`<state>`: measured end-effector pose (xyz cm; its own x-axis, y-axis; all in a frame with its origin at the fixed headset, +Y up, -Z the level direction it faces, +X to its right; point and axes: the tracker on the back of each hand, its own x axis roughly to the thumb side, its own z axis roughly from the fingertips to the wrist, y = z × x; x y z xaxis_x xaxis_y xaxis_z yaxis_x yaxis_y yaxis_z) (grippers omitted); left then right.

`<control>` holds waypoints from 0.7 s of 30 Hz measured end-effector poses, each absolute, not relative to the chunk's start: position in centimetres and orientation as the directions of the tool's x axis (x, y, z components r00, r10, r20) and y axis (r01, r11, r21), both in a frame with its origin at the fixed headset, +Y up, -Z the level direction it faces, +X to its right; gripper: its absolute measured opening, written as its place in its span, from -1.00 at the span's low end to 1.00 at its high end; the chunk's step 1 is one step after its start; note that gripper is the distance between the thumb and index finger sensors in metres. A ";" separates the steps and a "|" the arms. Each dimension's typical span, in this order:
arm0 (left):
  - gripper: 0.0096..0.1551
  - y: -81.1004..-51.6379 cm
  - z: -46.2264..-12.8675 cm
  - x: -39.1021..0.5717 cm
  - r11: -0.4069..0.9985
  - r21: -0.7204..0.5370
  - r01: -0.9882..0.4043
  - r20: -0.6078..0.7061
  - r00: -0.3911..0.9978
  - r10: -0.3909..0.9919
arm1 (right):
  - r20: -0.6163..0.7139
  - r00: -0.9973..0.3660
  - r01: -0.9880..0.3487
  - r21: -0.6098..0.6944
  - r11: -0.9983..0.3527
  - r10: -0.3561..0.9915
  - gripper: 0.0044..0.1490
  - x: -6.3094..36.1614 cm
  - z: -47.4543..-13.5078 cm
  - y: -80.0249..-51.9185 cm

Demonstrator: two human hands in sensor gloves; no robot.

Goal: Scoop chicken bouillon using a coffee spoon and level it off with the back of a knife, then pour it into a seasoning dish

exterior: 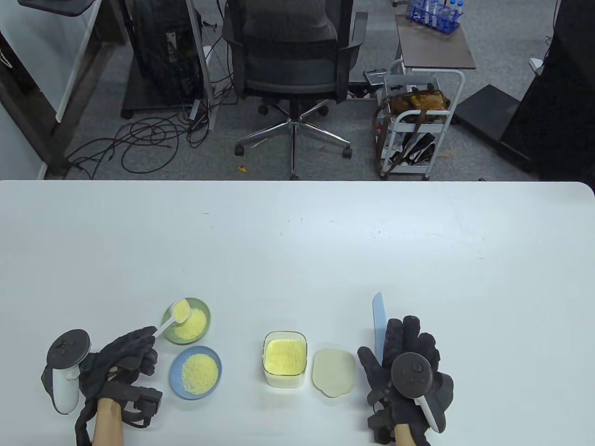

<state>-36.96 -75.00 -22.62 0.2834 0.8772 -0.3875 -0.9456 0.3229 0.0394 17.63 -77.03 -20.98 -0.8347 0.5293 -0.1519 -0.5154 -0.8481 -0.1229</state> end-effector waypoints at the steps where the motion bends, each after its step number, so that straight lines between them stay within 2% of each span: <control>1: -0.44 -74.9 -22.6 -36.9 0.343 0.042 -0.939 -0.383 0.302 0.873 | -0.152 -0.834 -0.517 -0.122 -0.847 0.530 0.04 17.6 -21.0 -77.0; 14: -0.44 -73.9 -22.4 -36.5 0.393 0.087 -0.915 -0.310 0.350 0.884 | -0.140 -0.850 -0.492 -0.131 -0.860 0.508 0.03 17.2 -20.7 -76.9; 17: -0.44 -74.0 -22.5 -36.4 0.361 0.080 -0.929 -0.299 0.324 0.898 | -0.137 -0.858 -0.475 -0.156 -0.866 0.495 0.03 17.1 -20.5 -76.6; 21: -0.45 -74.3 -22.6 -36.2 0.279 0.056 -0.959 -0.297 0.251 0.921 | -0.058 -0.826 -0.540 -0.202 -0.817 0.560 0.05 16.0 -20.1 -75.0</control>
